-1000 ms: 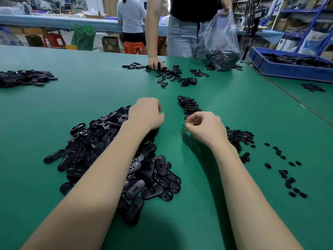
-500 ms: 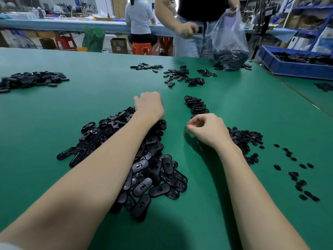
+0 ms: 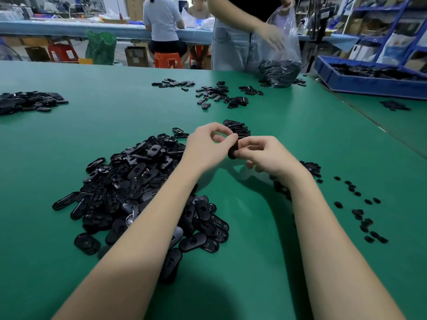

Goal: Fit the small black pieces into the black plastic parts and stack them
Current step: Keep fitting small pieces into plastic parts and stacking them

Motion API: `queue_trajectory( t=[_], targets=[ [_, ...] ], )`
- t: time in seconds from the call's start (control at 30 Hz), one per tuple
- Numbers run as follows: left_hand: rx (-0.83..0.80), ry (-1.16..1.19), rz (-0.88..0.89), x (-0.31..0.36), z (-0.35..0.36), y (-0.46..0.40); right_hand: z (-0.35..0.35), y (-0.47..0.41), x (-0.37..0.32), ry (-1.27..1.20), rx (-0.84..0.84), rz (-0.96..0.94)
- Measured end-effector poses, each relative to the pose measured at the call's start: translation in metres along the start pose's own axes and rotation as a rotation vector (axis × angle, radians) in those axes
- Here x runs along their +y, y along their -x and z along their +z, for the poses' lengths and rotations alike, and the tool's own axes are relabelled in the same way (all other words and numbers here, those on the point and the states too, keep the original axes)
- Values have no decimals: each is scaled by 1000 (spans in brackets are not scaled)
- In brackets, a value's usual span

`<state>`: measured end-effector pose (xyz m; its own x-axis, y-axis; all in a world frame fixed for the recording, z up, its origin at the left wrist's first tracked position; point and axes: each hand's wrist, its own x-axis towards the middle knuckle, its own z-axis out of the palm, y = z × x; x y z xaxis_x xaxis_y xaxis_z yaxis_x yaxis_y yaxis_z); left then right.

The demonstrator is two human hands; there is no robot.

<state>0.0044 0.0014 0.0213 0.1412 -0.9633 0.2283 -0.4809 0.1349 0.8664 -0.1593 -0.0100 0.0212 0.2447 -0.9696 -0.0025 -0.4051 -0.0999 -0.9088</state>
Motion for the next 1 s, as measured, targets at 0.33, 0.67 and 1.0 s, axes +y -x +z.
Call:
queue_trajectory(
  t=[0.33, 0.67, 1.0],
  targets=[
    [-170, -341, 265, -15, -15, 6, -11, 0, 5, 47, -79, 17],
    [-158, -463, 217, -24, -27, 8, 2, -8, 16, 226, -78, -157],
    [-187, -636, 199, -19, -29, 7, 3, -10, 19, 268, -37, -195]
  ],
)
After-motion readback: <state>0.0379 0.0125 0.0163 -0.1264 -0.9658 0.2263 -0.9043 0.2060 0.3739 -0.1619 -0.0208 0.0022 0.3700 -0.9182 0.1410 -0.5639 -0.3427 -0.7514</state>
